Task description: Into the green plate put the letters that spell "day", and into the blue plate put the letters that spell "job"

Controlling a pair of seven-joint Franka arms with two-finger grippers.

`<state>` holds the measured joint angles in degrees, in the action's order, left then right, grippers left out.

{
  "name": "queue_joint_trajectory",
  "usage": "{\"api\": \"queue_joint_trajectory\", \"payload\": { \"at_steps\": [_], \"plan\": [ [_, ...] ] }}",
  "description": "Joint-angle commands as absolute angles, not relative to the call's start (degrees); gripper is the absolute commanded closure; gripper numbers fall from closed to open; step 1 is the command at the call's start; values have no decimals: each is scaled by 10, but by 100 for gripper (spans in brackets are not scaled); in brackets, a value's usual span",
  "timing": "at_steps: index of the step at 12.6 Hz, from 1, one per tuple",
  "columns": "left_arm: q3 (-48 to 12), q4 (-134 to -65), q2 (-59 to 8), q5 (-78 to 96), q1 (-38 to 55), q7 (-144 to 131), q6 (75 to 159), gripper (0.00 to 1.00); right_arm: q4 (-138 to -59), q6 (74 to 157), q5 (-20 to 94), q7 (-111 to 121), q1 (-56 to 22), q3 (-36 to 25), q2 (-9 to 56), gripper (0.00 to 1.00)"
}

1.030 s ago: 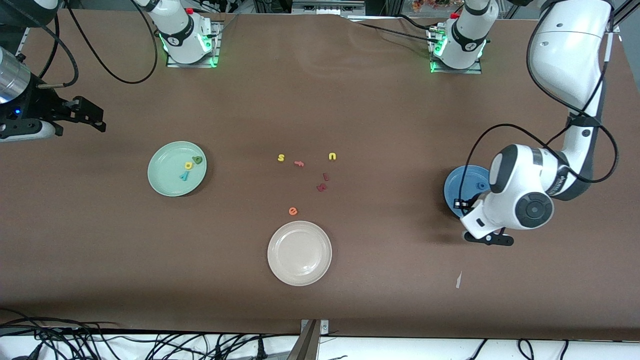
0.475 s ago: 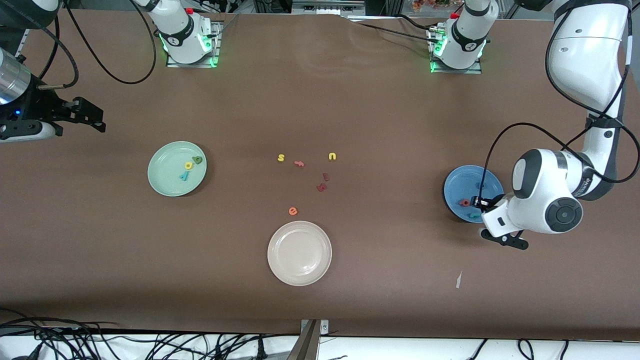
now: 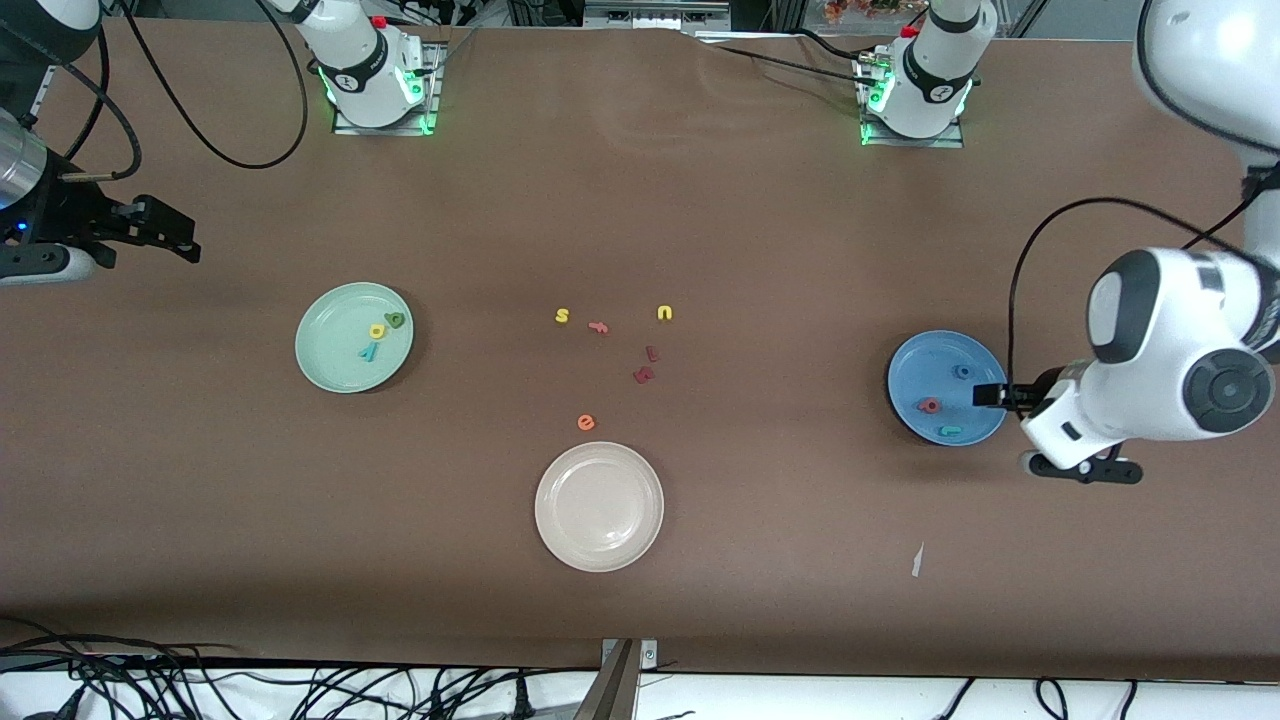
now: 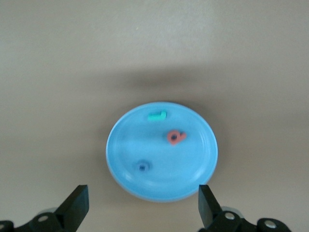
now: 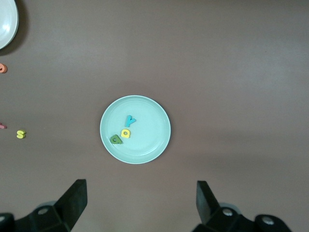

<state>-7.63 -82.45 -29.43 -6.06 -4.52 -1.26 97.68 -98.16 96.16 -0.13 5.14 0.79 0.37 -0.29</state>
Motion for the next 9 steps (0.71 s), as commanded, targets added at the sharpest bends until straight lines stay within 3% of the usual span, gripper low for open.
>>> {"api": "queue_joint_trajectory", "payload": {
  "at_steps": [1, 4, 7, 9],
  "plan": [
    [-79, -840, -239, -65, -72, -19, 946, 0, -964, 947, -7, 47, 11, 10, 2, 0],
    [-70, -877, -160, -11, -96, -33, 950, 0, -964, 947, -4, 23, 11, 10, 1, 0],
    [-47, -910, -60, 20, -70, -26, 950, 0, -965, 953, -9, 4, 9, 11, 2, 0],
    [-47, -925, -28, 25, -52, -26, 945, 0, -965, 949, -7, 4, 10, 11, 2, 0]
  ]
}}
